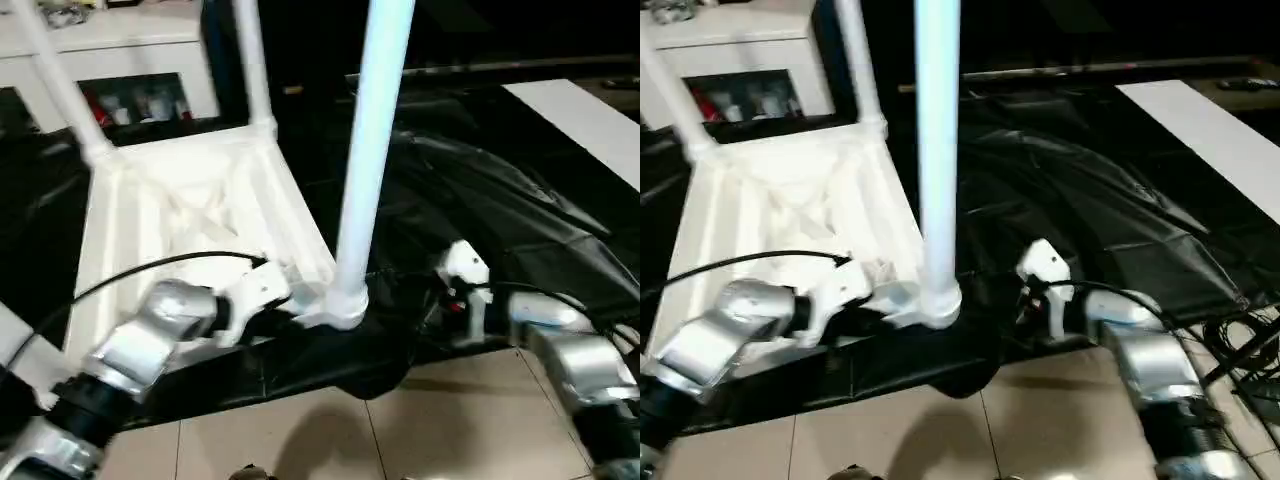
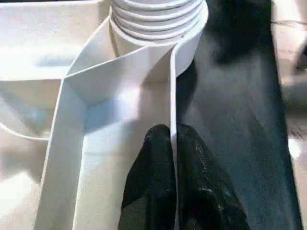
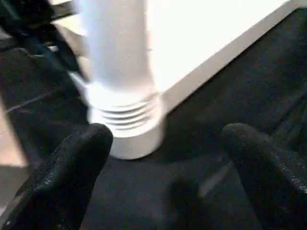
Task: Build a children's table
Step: Rotate table base, then rotate leg to tighten
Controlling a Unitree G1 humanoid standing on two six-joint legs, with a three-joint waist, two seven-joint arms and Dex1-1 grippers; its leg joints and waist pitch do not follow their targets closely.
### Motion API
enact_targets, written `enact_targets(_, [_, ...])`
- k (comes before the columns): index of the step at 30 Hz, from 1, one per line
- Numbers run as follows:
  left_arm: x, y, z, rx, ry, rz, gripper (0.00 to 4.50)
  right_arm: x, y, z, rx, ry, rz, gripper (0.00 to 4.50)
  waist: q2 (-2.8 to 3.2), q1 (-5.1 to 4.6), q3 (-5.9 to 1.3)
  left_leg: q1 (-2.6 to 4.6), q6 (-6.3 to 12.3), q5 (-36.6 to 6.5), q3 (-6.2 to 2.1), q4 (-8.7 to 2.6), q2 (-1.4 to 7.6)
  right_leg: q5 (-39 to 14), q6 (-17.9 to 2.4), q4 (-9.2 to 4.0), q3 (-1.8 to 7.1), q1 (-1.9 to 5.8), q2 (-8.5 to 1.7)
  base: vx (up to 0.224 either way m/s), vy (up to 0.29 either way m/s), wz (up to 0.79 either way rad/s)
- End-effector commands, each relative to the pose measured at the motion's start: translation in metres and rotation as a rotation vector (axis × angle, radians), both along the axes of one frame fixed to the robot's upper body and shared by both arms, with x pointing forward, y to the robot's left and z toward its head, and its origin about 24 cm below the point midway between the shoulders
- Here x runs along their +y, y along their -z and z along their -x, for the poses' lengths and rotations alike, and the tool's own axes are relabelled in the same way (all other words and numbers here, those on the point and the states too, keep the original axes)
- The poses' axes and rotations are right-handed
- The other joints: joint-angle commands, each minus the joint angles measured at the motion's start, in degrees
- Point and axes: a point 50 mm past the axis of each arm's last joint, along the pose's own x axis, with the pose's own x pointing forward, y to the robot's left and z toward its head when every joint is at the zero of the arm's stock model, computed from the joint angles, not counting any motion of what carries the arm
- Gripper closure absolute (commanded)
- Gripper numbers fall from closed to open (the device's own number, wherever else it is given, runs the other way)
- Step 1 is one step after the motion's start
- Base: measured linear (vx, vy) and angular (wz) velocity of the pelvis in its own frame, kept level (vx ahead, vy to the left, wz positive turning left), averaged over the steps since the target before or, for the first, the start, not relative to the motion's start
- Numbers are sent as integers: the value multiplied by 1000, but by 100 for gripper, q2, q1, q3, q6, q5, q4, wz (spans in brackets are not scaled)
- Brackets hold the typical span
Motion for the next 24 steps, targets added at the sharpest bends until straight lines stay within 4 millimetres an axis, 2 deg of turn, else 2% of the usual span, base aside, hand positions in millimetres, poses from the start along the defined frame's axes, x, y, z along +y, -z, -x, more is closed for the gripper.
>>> enact_targets(1, [5, -18, -11, -82, 25, 16, 448, 0, -3, -5, -36, 30, 0, 18, -13, -17, -408, 45, 294, -1411, 8, -407, 84, -2530, -436, -544, 266, 290, -352, 0, 0, 0])
enact_targets(2, [6, -18, -13, -95, 21, 18, 448, 4, -2, -4, -32, 21, -12, 18, -23, -18, -412, 73, 292, -1421, 19, -402, 87, -2406, -493, -535, 285, 277, -350, 0, 0, 0])
enact_targets(5, [1, -18, -21, -135, 22, 37, 448, 18, 3, -3, -35, -32, -9, 18, -25, -1, -425, 26, 299, -1286, 19, -407, 95, -2139, -577, -489, 298, 326, -370, 0, 0, 0])
enact_targets(8, [-7, -15, -26, -146, 22, 56, 450, 33, 5, -9, -46, -63, -24, 9, -82, -11, -428, -3, 299, -1190, 29, -399, 86, -2061, -660, -473, 301, 345, -393, 0, 0, 0])
enact_targets(10, [-8, -14, -26, -147, 27, 62, 450, 37, 6, -12, -58, -62, -30, 9, -63, 2, -436, 7, 288, -1127, 22, -399, 102, -2018, -684, -450, 314, 348, -409, 0, 0, 0])
enact_targets(11, [-9, -13, -27, -145, 28, 66, 450, 40, 4, -16, -80, -55, -26, 9, -137, -5, -431, -4, 321, -1050, 35, -398, 104, -1952, -697, -449, 324, 347, -402, 0, 0, 0])
enact_targets(12, [-10, -13, -27, -146, 30, 65, 450, 43, 2, -19, -100, -50, -24, 9, -130, 26, -427, 3, 329, -955, 35, -397, 110, -1911, -768, -405, 338, 326, -413, 0, 0, 0])
enact_targets(16, [-10, -15, -29, -147, 32, 71, 450, 46, -4, -29, -141, -5, -26, 9, -108, 57, -424, 25, 305, -946, 46, -396, 115, -1959, -739, -411, 350, 316, -413, 0, 0, 0])
enact_targets(17, [-10, -14, -30, -150, 31, 71, 450, 47, -4, -31, -141, 0, -26, 9, -119, 68, -422, 16, 299, -945, 42, -405, 117, -1946, -729, -403, 353, 329, -422, 0, 0, 0])
enact_targets(24, [-7, -11, -30, -149, 25, 66, 450, 49, 7, -31, -100, -68, -4, 9, -118, 59, -405, 13, 295, -1112, 47, -405, 107, -2287, -624, -449, 341, 328, -427, 0, 0, 0])
